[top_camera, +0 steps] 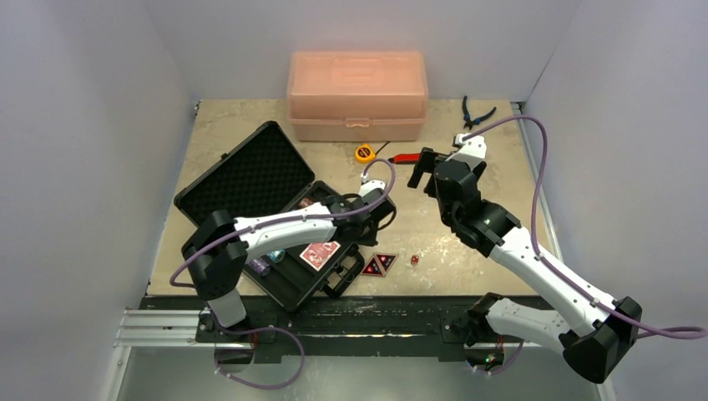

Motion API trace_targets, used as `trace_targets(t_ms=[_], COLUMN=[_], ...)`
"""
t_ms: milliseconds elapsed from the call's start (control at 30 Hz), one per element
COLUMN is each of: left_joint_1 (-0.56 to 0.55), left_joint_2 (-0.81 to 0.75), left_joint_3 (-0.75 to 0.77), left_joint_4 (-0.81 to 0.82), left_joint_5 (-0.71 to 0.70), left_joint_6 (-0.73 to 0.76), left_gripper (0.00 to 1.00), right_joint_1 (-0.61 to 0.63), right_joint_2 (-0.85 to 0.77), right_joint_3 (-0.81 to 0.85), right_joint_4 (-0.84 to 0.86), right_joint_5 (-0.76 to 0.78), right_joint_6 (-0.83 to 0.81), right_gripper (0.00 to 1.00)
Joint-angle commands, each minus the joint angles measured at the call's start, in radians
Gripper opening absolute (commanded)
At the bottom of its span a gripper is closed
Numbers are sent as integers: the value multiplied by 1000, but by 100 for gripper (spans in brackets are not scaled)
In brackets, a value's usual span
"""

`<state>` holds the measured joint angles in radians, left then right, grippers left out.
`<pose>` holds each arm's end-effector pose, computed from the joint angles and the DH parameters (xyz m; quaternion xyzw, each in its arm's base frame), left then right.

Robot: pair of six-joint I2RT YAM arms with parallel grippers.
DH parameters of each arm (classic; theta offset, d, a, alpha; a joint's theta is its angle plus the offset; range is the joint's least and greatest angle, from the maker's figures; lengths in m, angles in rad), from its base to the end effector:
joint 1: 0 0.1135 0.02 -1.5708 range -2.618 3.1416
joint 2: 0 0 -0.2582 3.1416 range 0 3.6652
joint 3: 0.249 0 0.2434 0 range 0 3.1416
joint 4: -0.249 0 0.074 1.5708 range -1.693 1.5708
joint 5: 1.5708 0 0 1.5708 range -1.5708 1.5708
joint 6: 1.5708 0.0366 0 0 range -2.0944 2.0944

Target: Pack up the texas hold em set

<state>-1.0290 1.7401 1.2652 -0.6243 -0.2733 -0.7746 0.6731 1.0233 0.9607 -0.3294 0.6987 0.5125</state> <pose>0.1891 -0.2951 0.2162 0.0906 0.9595 -0.0994 0.2474 0.1860 0.1182 0.3401 0.1270 0.7938 0.0558 0.5921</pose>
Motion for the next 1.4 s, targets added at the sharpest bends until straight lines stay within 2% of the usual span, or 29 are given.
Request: trace_targets(t_ms=[0,167,333,400,500,567,700,933,1167,1367], left_joint_1=[-3,-4,-5,-5,-5,-5,-5,-3,-2,-2], left_joint_2=[-97,-192,-364,-404,-430,-439,-466,-673,-704,-758], left_joint_3=[-44,-124,-246,-258,-240,-234,-242,-446,-442,-442], left_joint_4=[75,132,216,193,38,3,21,210,116,-82], left_joint_5=[-56,-84,-149,-191,-325,-362,-323,-253,-234,-279], left_joint_6=[27,27,11,-3,-125,-110,-24,-14,-17,-142], left_gripper=[0,0,0,0,0,0,0,0,0,0], right_joint_1=[3,3,3,3,3,3,3,3,3,3], right_joint_2=[1,4,11,13,18,21,22,25,19,13], right_joint_3=[25,24,23,23,23,23,20,21,23,22], right_joint_4=[18,17,17,18,19,19,20,20,17,17], right_joint_5=[42,45,55,57,59,60,61,73,81,106], right_joint_6=[-8,-8,-8,-7,-6,-6,-6,-9,-11,-13], right_gripper=[99,99,99,99,99,99,99,99,99,99])
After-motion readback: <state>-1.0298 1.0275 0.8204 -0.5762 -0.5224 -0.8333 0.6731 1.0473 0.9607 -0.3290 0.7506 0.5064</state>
